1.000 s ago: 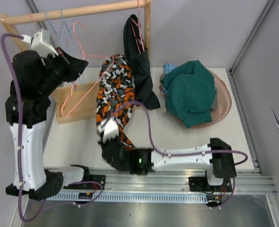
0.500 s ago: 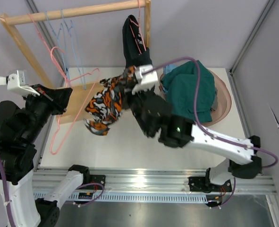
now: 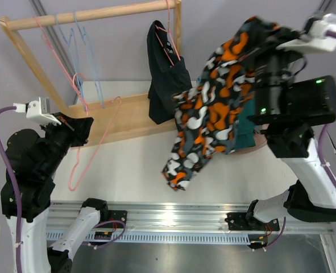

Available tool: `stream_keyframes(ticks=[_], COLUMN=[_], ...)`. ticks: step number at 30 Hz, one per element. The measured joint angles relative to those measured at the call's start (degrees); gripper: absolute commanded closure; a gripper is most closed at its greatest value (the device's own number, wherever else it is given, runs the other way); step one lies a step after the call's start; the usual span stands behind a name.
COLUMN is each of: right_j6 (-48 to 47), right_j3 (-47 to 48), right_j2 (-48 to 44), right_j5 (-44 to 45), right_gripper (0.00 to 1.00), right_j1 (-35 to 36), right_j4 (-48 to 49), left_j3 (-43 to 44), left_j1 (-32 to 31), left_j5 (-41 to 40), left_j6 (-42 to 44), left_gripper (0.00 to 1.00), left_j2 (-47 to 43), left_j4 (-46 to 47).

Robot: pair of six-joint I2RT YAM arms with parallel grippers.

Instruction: Remove the shorts from the hanger

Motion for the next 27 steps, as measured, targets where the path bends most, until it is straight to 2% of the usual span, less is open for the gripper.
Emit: stream_keyframes(ticks=[6, 12, 22, 25, 27], right_j6=[-6.4, -7.1, 5.2, 10.2, 13.1], right_j3=[11.0, 13.5, 8.7, 3.4, -3.7], right_j2=[2.8, 6.6, 8.4, 7.2, 5.2], right_j5=[-3.5, -8.1, -18.1, -20.4, -21.5], right_gripper=[1.0, 1.0, 1.0, 1.0, 1.0], right_j1=[-11.0, -22.1, -41.6, -46.1, -47.8], right_j4=[1.7, 0.6, -7.3, -7.1, -6.1], left_j3=[-3.4, -6.5, -11.3, -11.9, -12.2], left_j1=[0.0, 0.0, 0.0, 0.0, 0.0], left_j5=[0.9, 1.3, 1.7, 1.7, 1.7], left_j6=[0.8, 1.4, 1.8, 1.9, 2.0], left_gripper=[1.0, 1.0, 1.0, 1.0, 1.0], left_j2=[-0.7, -1.0, -1.3, -1.3, -1.2], left_j4=[1.0, 2.4, 5.3, 5.6, 6.0])
